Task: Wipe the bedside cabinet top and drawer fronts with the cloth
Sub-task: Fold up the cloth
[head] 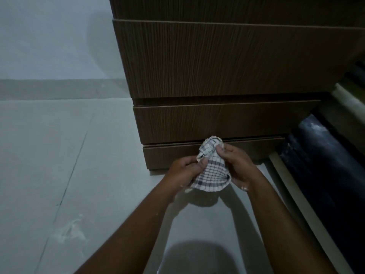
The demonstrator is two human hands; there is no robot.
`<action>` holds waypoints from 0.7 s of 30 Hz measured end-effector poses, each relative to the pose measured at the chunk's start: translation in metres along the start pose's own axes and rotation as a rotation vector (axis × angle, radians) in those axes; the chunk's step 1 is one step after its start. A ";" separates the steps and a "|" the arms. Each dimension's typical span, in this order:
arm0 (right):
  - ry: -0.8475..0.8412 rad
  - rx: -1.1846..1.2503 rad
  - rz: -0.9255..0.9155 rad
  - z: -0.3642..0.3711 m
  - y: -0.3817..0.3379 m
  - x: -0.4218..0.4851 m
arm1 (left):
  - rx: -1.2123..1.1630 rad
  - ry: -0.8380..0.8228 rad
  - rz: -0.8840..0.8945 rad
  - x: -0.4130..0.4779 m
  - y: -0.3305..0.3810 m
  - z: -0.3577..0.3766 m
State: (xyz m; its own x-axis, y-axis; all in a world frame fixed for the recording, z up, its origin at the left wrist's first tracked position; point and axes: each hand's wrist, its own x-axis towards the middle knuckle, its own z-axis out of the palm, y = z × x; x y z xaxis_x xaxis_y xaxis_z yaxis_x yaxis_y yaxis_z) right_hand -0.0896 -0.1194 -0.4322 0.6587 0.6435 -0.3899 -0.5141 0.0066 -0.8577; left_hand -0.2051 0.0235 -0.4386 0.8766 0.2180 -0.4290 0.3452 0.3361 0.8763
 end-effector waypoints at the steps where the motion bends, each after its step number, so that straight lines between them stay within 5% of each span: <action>1: 0.001 -0.024 -0.012 0.002 -0.002 0.000 | 0.003 -0.007 0.010 0.000 0.000 0.001; 10: 0.192 -0.376 -0.073 0.001 -0.008 -0.002 | 0.074 0.106 0.093 0.000 0.008 -0.017; 17: 0.299 -0.396 -0.087 0.002 -0.008 0.000 | 0.127 0.321 0.156 0.010 0.022 -0.029; 21: 0.244 -0.331 -0.088 0.011 -0.009 -0.004 | 0.052 0.287 0.139 0.009 0.022 -0.019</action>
State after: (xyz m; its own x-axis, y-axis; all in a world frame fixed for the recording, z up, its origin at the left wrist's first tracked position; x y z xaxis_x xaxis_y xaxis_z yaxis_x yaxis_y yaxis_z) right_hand -0.0939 -0.1132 -0.4194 0.8235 0.4510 -0.3441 -0.2720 -0.2184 -0.9372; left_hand -0.1960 0.0507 -0.4274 0.7888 0.5107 -0.3421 0.2518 0.2392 0.9377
